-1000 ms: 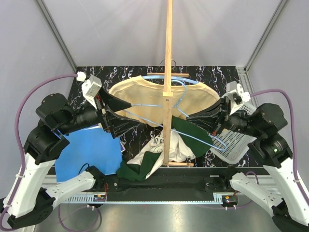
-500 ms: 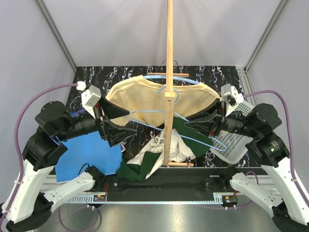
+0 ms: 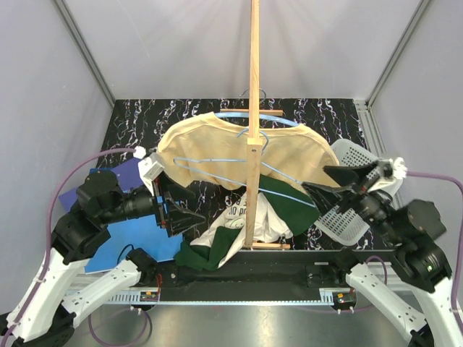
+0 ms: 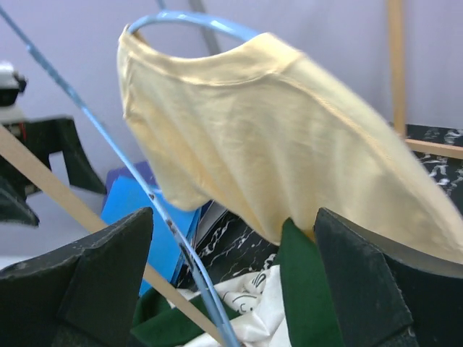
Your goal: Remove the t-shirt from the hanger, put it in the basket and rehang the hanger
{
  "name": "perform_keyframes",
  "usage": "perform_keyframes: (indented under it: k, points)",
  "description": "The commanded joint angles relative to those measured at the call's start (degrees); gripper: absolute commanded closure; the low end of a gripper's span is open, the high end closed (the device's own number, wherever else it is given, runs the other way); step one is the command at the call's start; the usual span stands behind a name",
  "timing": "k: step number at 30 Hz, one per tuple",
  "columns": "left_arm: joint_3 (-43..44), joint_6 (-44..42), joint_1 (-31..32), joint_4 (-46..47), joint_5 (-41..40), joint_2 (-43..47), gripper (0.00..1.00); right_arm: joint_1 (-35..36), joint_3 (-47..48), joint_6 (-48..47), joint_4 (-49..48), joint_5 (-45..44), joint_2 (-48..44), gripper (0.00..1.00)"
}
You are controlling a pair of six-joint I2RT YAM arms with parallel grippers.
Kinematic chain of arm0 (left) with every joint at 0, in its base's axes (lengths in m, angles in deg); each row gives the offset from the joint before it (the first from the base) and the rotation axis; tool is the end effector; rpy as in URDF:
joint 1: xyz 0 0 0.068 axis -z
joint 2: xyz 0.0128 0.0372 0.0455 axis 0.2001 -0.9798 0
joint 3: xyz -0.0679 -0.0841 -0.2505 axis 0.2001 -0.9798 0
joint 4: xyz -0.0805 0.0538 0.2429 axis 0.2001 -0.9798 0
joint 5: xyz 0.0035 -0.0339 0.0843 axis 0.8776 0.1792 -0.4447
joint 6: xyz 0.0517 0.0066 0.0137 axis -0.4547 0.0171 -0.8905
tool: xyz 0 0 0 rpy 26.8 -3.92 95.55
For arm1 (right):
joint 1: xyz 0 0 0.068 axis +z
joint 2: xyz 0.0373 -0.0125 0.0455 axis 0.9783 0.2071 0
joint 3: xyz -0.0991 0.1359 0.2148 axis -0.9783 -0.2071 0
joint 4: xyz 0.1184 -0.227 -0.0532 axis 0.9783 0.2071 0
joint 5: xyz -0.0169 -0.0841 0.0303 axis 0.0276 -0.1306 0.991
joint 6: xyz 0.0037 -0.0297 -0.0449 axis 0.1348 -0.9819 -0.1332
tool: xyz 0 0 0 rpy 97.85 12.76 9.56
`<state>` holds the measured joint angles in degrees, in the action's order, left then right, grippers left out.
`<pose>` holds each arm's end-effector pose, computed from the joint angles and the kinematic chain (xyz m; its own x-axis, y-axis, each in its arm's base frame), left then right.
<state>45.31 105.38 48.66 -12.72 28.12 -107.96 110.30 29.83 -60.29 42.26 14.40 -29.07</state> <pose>0.0621 -0.0722 0.4211 -0.4591 0.0104 -0.8883 0.8345 0.3481 -0.4272 0.0491 0.0385 0.4274 -0.0757 0.2998 -0.9510 -0.6830 0.6793 0.2685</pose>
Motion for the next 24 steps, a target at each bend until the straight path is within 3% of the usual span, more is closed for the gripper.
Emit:
perform_keyframes:
  k: [1,5,11,19,24]
  points:
    - [-4.97,3.34,-0.21,1.05,0.50,2.34,0.01,0.18,-1.83,5.19,2.90,-16.43,-7.87,0.00]
    - [-12.08,6.23,-0.21,1.13,-1.86,3.49,0.01,0.18,-3.50,12.99,9.82,-31.96,-14.39,0.00]
    - [-23.25,12.12,-0.21,2.89,-7.05,3.05,0.01,0.18,-5.78,24.95,21.09,-42.29,-19.14,0.01]
    - [-31.07,19.68,-0.21,7.54,-8.82,3.40,0.01,0.27,-12.37,34.46,25.75,-37.12,-19.49,0.02]
    - [-36.44,27.68,-0.21,12.38,-9.69,5.16,0.01,0.18,-17.64,36.14,23.74,-31.33,-18.19,0.01]
